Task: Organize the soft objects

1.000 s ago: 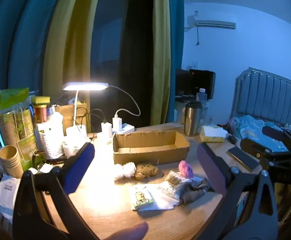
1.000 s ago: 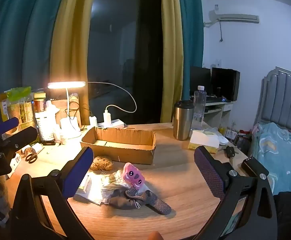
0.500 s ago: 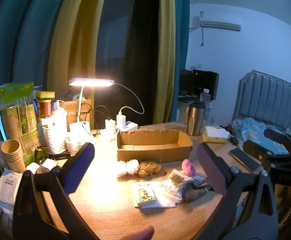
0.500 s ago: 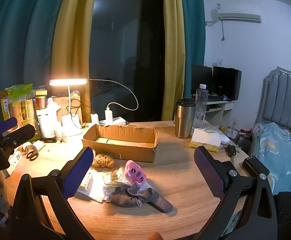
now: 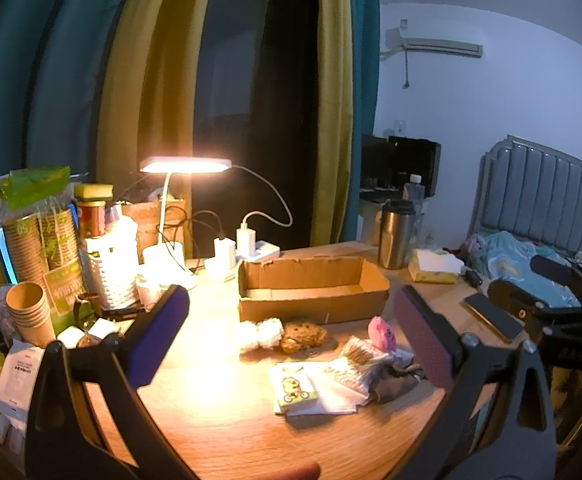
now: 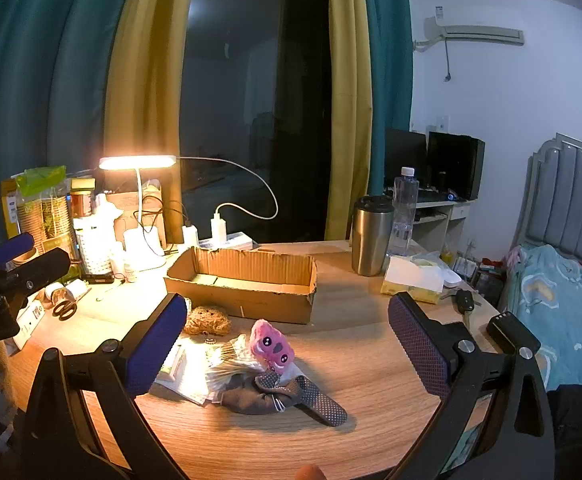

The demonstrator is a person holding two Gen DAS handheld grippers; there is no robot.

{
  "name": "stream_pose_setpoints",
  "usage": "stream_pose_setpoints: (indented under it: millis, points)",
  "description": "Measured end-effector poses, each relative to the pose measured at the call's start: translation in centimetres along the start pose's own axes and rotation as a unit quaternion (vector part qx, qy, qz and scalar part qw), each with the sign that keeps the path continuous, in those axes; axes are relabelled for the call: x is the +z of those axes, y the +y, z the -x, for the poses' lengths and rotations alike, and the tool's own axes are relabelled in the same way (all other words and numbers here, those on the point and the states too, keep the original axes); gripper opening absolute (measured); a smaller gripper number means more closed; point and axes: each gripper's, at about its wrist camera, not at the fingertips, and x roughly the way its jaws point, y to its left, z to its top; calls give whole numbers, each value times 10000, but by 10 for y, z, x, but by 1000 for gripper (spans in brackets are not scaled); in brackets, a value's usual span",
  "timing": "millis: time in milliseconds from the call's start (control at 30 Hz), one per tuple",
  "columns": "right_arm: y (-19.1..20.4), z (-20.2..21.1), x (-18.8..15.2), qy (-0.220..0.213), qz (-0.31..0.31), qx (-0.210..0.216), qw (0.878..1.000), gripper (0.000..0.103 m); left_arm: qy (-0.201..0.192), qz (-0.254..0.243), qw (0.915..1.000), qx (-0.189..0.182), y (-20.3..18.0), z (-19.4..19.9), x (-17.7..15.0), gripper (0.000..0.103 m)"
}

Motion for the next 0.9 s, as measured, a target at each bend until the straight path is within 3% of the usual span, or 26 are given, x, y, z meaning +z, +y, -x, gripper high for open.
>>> stream_pose_setpoints:
  millis: [900]
  points:
    - [4,-4,-9,44,15,30,10000,102,0,47,10000,-16,1,6,0,102]
